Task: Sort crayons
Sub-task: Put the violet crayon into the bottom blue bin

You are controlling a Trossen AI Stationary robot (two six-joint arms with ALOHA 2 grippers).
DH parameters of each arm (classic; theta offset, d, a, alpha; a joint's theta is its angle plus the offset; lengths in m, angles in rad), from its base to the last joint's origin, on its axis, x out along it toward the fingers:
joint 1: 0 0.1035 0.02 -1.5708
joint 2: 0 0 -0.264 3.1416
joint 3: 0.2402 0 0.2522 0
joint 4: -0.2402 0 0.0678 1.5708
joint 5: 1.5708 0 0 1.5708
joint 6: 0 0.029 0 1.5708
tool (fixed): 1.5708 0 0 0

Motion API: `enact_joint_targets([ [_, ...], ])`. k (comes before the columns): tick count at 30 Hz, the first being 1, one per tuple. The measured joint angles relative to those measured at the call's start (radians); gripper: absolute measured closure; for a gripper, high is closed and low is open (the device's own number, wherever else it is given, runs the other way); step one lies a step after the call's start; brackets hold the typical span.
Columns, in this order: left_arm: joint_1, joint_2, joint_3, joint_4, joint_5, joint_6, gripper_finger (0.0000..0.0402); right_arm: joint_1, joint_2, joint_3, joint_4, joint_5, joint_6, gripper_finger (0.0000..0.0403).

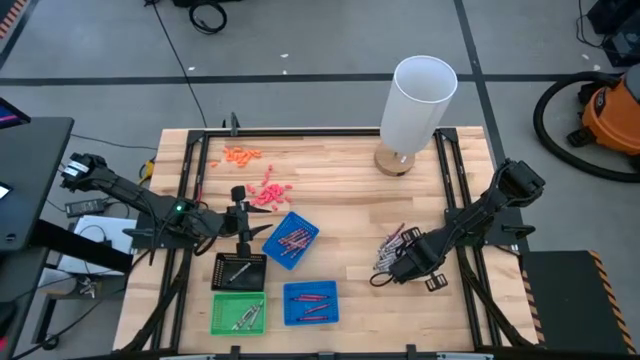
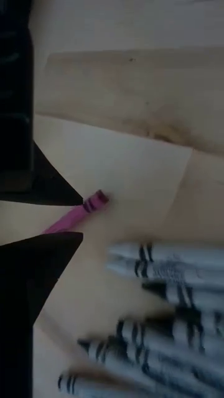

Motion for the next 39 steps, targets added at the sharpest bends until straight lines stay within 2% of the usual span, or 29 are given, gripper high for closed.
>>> enact_joint_targets([
  [12,0.0,0.0,0.0,-0.005,0.0,0.002,0.0225,0.019,0.123,0.004,0.017,-0.005,-0.09,0.0319],
  [22,0.0,0.0,0.0,-0.006,0.0,0.002,0.0225,0.021,0.134,0.038,-0.001,0.041,-0.13,0.0381],
  [29,0.0,0.0,0.0,-0.005,0.002,-0.006,0.0225,0.01,0.134,0.136,-0.003,0.127,-0.113,0.0368],
  [31,0.0,0.0,0.0,-0.001,0.043,-0.017,0.0225,0.003,0.125,0.176,-0.031,0.146,-0.108,0.0368],
  [35,-0.001,0.0,0.0,0.037,0.216,-0.01,0.0225,-0.013,0.093,0.265,-0.123,0.18,-0.076,0.0368],
  [39,0.0,0.0,0.0,0.056,0.237,-0.013,0.0225,-0.037,0.056,0.329,-0.094,0.275,-0.05,0.0368],
])
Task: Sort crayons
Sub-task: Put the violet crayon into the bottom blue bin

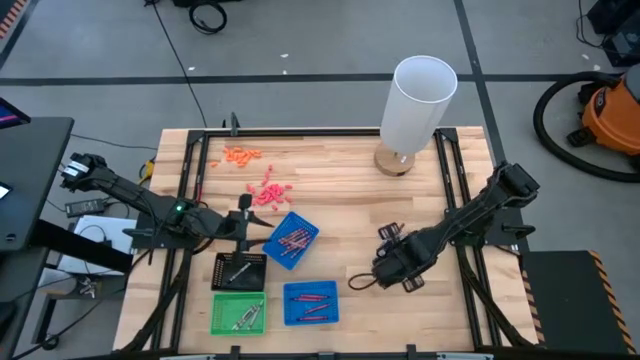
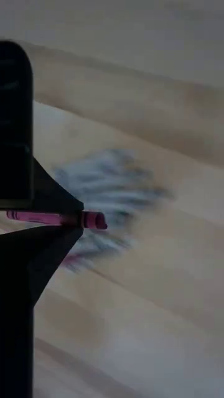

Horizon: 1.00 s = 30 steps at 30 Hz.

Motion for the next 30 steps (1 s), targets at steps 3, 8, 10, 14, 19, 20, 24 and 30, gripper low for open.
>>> enact_joint_targets([
  [3,0.0,0.001,0.0,0.021,0.008,-0.026,0.0225,-0.027,-0.012,0.01,0.146,0.047,-0.015,0.0367],
  [8,-0.011,0.028,0.001,0.03,0.044,-0.076,0.0225,-0.077,-0.014,0.004,0.455,-0.01,-0.083,0.0367],
  [10,-0.016,0.041,0.001,0.034,0.044,-0.094,0.0225,-0.093,-0.014,-0.015,0.594,-0.042,-0.102,0.0367],
  [14,-0.015,0.057,0.001,0.034,0.043,-0.156,0.0225,-0.113,-0.005,-0.049,0.8,-0.1,-0.086,0.0367],
  [19,-0.015,0.061,0.001,0.036,0.043,-0.204,0.0225,-0.127,0.039,-0.05,0.958,-0.163,-0.059,0.0367],
  [20,-0.015,0.061,0.001,0.038,0.041,-0.207,0.0225,-0.127,0.053,-0.051,0.981,-0.172,-0.06,0.0367],
  [24,-0.012,0.06,0.001,0.051,0.009,-0.208,0.0225,-0.131,0.129,-0.012,1.07,-0.225,-0.06,0.0367],
  [30,-0.012,0.06,0.001,0.049,-0.025,-0.222,0.0225,-0.131,0.268,0.141,1.049,-0.273,-0.088,0.0366],
])
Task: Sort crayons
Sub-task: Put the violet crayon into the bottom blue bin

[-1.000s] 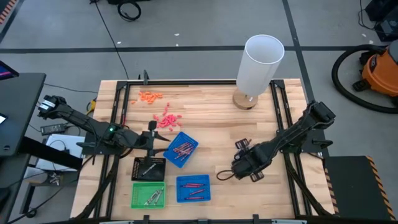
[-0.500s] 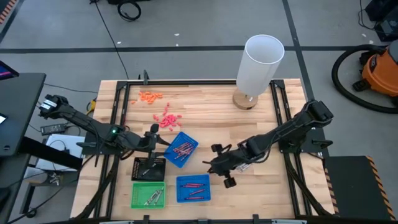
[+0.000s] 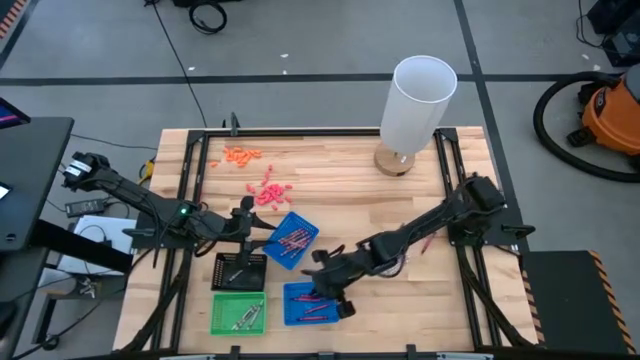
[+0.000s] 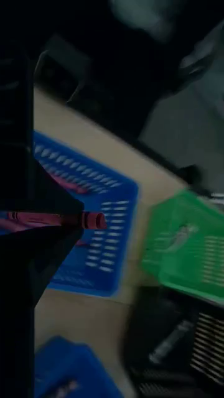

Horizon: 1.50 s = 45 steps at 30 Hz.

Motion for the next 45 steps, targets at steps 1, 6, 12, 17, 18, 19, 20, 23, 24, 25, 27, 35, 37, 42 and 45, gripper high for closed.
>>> enact_joint_targets([
  [1,-0.002,0.0,0.0,0.0,-0.001,-0.005,0.0225,0.0,0.017,0.021,-0.039,0.0,-0.008,0.0366],
  [6,-0.03,0.0,0.0,-0.027,-0.002,-0.033,0.0225,-0.003,0.096,0.11,-0.152,-0.012,-0.027,0.0364],
  [12,-0.065,0.0,0.0,-0.057,-0.028,-0.061,0.0225,-0.015,0.109,0.118,-0.179,-0.015,-0.057,0.0333],
  [17,-0.069,0.0,0.0,-0.058,-0.067,-0.062,0.0225,-0.028,0.101,0.116,-0.206,-0.013,-0.073,0.0287],
  [18,-0.069,0.0,0.0,-0.059,-0.075,-0.057,0.0225,-0.03,0.101,0.116,-0.207,-0.012,-0.076,0.028],
  [19,-0.067,0.0,0.0,-0.06,-0.083,-0.052,0.0225,-0.032,0.101,0.116,-0.211,-0.013,-0.084,0.0274],
  [20,-0.067,0.0,0.0,-0.059,-0.087,-0.046,0.0225,-0.036,0.098,0.116,-0.224,-0.012,-0.092,0.0269],
  [23,-0.066,0.0,0.0,-0.056,-0.088,-0.021,0.0225,-0.046,0.067,0.116,-0.285,0.009,-0.104,0.0263],
  [24,-0.066,0.0,0.0,-0.05,-0.088,-0.012,0.0225,-0.05,0.051,0.116,-0.308,0.026,-0.104,0.0263],
  [25,-0.066,0.0,0.0,-0.047,-0.088,-0.005,0.0225,-0.052,0.034,0.116,-0.331,0.047,-0.104,0.0263],
  [27,-0.066,0.0,0.0,-0.043,-0.089,-0.001,0.0225,-0.053,0.004,0.116,-0.389,0.101,-0.104,0.0264],
  [35,-0.034,0.0,0.0,-0.029,-0.09,0.015,0.0225,-0.045,-0.068,0.105,-0.595,0.264,-0.098,0.0265],
  [37,-0.024,0.0,0.0,-0.029,-0.09,0.016,0.0225,-0.045,-0.079,0.074,-0.623,0.286,-0.087,0.0265],
  [42,0.008,0.0,0.0,-0.029,-0.09,0.03,0.0225,-0.053,-0.135,-0.042,-0.632,0.3,-0.056,0.0265],
  [45,0.028,0.0,0.0,-0.028,-0.09,0.056,0.0225,-0.053,-0.181,-0.1,-0.654,0.336,-0.023,0.0265],
])
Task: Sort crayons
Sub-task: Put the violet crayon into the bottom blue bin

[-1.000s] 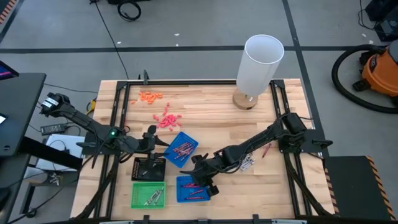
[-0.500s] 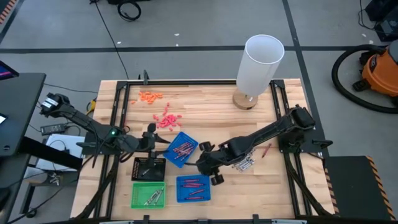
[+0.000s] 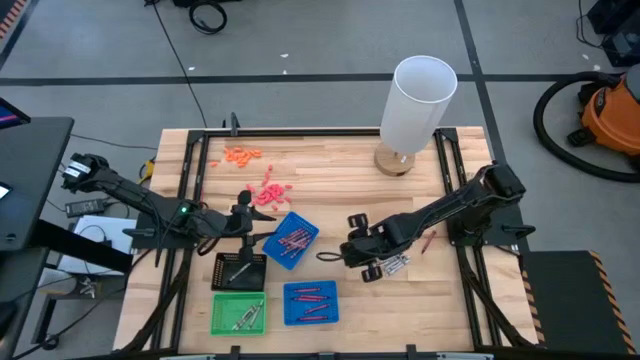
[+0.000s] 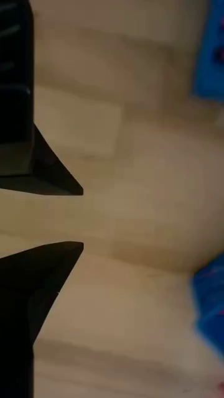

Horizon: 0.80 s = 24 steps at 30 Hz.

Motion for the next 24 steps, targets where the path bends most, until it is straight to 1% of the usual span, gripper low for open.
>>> enact_joint_targets([
  [4,0.021,0.0,0.0,0.01,0.0,0.042,0.0225,0.0,-0.062,-0.071,-0.021,0.021,0.047,0.0265],
  [8,0.032,0.0,0.0,0.01,0.0,0.061,0.0225,0.0,-0.113,-0.138,-0.034,0.021,0.044,0.0265],
  [10,0.032,0.0,0.0,0.009,0.0,0.065,0.0225,0.0,-0.128,-0.168,-0.08,0.012,0.049,0.0265],
  [12,0.032,0.0,0.0,0.008,0.0,0.069,0.0225,0.0,-0.134,-0.192,-0.155,-0.011,0.06,0.0265],
  [15,0.032,0.0,0.0,0.008,0.0,0.074,0.0225,0.003,-0.135,-0.24,-0.252,-0.014,0.046,0.0265],
  [20,0.032,0.0,0.0,0.01,0.0,0.085,0.0225,0.007,-0.135,-0.292,-0.279,-0.015,0.049,0.0265],
  [24,0.032,0.0,0.0,0.01,0.0,0.084,0.0225,0.007,-0.135,-0.293,-0.374,-0.078,0.094,0.0265],
])
